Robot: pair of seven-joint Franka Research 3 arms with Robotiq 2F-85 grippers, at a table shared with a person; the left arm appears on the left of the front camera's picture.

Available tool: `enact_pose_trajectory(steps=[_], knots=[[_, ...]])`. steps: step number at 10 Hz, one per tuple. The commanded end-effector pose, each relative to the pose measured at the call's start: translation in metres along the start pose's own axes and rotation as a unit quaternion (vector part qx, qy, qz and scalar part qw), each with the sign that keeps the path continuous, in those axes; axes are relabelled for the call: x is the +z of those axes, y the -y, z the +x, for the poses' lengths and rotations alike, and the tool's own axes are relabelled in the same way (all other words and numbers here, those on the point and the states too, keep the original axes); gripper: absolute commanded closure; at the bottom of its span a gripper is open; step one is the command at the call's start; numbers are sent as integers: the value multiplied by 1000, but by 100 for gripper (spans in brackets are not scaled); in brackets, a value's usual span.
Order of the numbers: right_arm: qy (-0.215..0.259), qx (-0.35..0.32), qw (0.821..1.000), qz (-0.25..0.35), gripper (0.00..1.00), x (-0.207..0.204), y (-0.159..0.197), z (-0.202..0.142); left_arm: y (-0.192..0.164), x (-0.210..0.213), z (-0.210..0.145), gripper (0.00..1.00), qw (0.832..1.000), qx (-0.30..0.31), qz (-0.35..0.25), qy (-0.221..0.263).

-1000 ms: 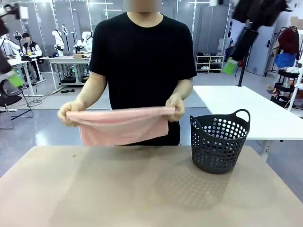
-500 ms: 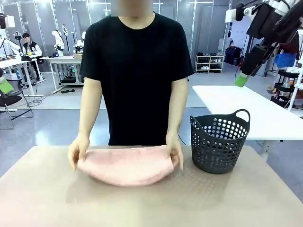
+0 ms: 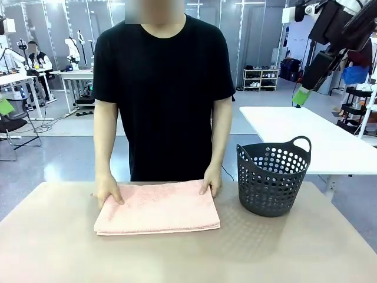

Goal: Fold the towel.
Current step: Pick up the 100 cm Hotel Towel and place it on the left side of the table.

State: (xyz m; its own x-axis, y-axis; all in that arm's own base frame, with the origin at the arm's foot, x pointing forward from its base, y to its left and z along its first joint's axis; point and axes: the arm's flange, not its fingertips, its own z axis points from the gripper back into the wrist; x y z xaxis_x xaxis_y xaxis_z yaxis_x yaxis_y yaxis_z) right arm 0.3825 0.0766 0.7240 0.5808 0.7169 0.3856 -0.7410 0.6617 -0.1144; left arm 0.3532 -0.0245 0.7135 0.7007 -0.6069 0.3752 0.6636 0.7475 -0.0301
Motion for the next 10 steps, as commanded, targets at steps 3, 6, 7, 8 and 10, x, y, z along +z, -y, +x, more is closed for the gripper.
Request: enact_pose_trajectory(steps=[3,6,7,8,10], knots=[[-4,-3,1000,-3,0,0,1,-1,1,3,0,0,1000,-1,3,0],[-4,-3,1000,-3,0,0,1,-1,1,3,0,0,1000,-1,3,0],[-4,-3,1000,-3,0,0,1,-1,1,3,0,0,1000,-1,3,0],[-4,-3,1000,-3,0,0,1,-1,1,3,0,0,1000,-1,3,0],[-4,-3,1000,-3,0,0,1,-1,1,3,0,0,1000,-1,3,0]])
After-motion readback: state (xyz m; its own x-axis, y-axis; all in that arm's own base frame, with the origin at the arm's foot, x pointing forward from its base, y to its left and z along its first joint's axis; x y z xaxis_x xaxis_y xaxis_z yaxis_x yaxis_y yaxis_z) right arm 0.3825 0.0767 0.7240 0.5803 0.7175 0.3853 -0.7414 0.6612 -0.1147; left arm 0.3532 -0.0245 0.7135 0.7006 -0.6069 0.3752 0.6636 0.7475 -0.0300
